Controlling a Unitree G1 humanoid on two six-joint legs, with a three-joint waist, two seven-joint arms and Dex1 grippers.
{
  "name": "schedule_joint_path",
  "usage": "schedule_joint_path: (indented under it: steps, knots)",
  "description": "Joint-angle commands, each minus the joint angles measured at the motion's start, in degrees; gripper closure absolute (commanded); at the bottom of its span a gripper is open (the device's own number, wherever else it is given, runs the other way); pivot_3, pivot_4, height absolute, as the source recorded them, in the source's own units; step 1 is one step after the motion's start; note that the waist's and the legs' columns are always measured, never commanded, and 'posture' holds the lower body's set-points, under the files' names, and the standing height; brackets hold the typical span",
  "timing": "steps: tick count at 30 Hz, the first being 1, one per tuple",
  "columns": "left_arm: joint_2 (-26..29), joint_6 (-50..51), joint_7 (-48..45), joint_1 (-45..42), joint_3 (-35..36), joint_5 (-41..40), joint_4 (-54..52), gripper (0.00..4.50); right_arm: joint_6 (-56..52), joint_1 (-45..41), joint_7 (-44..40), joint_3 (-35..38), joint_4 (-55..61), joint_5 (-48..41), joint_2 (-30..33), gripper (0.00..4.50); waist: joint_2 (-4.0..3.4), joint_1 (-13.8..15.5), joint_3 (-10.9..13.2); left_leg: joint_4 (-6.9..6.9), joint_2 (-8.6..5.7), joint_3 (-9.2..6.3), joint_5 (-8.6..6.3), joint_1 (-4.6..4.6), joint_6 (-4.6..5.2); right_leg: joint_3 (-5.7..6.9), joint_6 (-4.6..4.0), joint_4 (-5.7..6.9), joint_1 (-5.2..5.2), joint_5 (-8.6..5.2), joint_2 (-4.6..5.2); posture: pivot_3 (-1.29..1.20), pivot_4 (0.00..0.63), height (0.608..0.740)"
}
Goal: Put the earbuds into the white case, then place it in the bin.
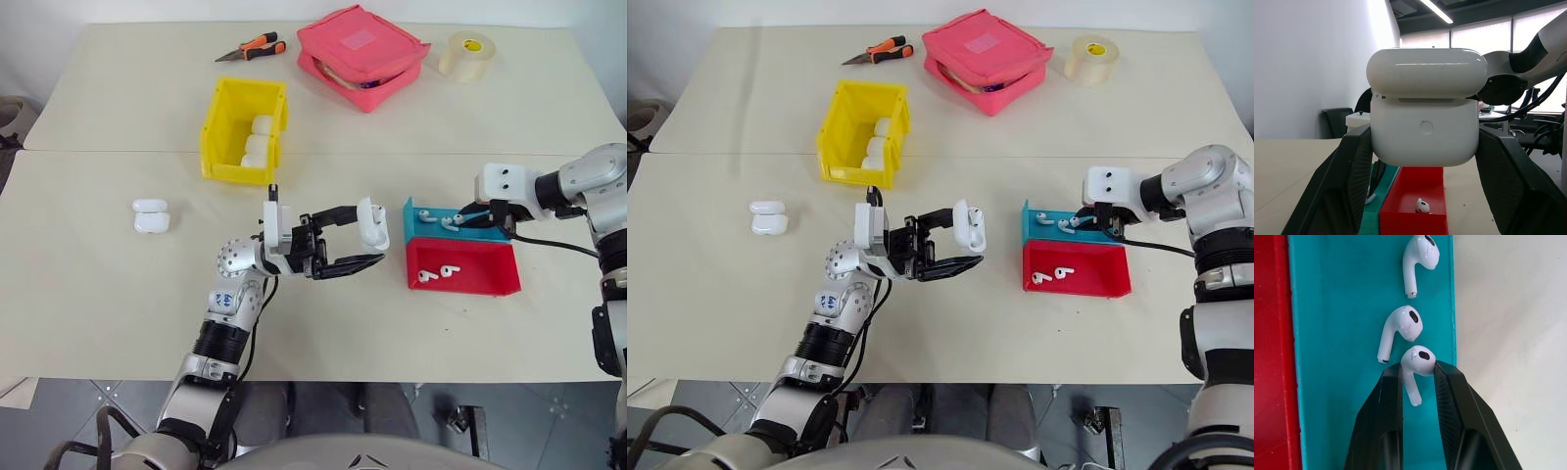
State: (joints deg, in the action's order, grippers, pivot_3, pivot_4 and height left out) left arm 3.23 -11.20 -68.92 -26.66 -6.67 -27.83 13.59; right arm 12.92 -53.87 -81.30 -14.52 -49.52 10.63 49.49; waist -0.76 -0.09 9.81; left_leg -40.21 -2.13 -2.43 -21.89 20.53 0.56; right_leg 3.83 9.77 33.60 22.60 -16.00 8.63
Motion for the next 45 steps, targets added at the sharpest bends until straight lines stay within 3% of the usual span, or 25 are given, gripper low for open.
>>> schedule_joint_path:
  steps: [1, 6, 12, 17, 23, 33, 45]
  knots:
    - [-0.37, 0.02, -0.13, -0.59, -0.10, -0.99, -2.50, 1.73, -6.89, 2.06, -2.24, 6.81, 8.12, -7.30, 3.52, 3.96, -0.01, 0.20, 0.00, 0.00, 0.00, -0.01, 0.00, 0.01, 0.00, 0.00, 0.00, 0.00, 0.01, 0.00, 0.01, 0.00, 0.150, 0.740]
    - [-0.73, 0.53, -0.71, -1.60, -0.20, -1.28, -1.63, 1.73, -18.02, 11.67, -3.57, 16.86, 26.41, -20.40, 6.15, 3.96, -0.03, 0.66, 0.01, 0.00, -0.02, -0.11, 0.00, 0.10, 0.00, 0.01, 0.00, -0.02, 0.09, 0.00, 0.02, 0.00, 0.150, 0.740]
    - [-1.42, 1.68, -2.05, -3.14, -0.45, -1.60, -0.27, 1.73, -38.45, 24.70, 7.17, 29.80, 50.16, -36.76, 2.87, 3.96, -0.02, 1.56, 0.01, -0.13, 0.00, -0.11, 0.00, 0.10, 0.00, 0.00, 0.00, 0.09, 0.07, 0.00, 0.02, 0.00, 0.150, 0.740]
    - [-2.21, 2.48, -2.31, -4.88, -0.26, -1.74, 1.30, 1.73, -49.36, 34.12, 25.94, 40.02, 70.57, -57.06, -11.67, 3.96, -0.01, 1.62, 0.02, -0.17, 0.02, -0.25, -0.02, 0.10, -0.03, -0.02, 0.00, 0.14, 0.09, 0.00, 0.00, 0.00, 0.150, 0.740]
    - [-2.94, 3.65, -1.80, -5.93, 0.13, -2.04, 2.02, 1.73, -52.33, 42.14, 39.75, 40.45, 82.22, -72.67, -22.01, 3.96, -0.02, 1.65, 0.01, -0.18, -0.08, -0.25, -0.02, 0.10, -0.02, -0.07, 0.00, 0.16, 0.08, 0.01, 0.03, 0.00, 0.150, 0.740]
    - [-3.71, 5.40, -0.51, -6.38, 0.53, -1.89, 1.66, 1.73, -50.69, 47.65, 45.34, 33.81, 88.63, -79.41, -25.03, 3.96, -0.03, 1.51, 0.01, -0.15, -0.06, -0.17, -0.01, 0.03, 0.00, -0.11, -0.01, 0.21, 0.09, 0.00, -0.02, 0.00, 0.150, 0.740]
    - [-4.20, 6.09, 0.36, -6.21, 1.02, -2.12, 0.53, 1.73, -45.47, 52.55, 44.39, 30.29, 86.56, -75.39, -25.43, 3.96, -0.03, 1.45, 0.01, -0.12, -0.07, -0.12, -0.01, 0.01, 0.01, -0.13, -0.01, 0.20, 0.08, 0.00, -0.03, 0.00, 0.150, 0.740]
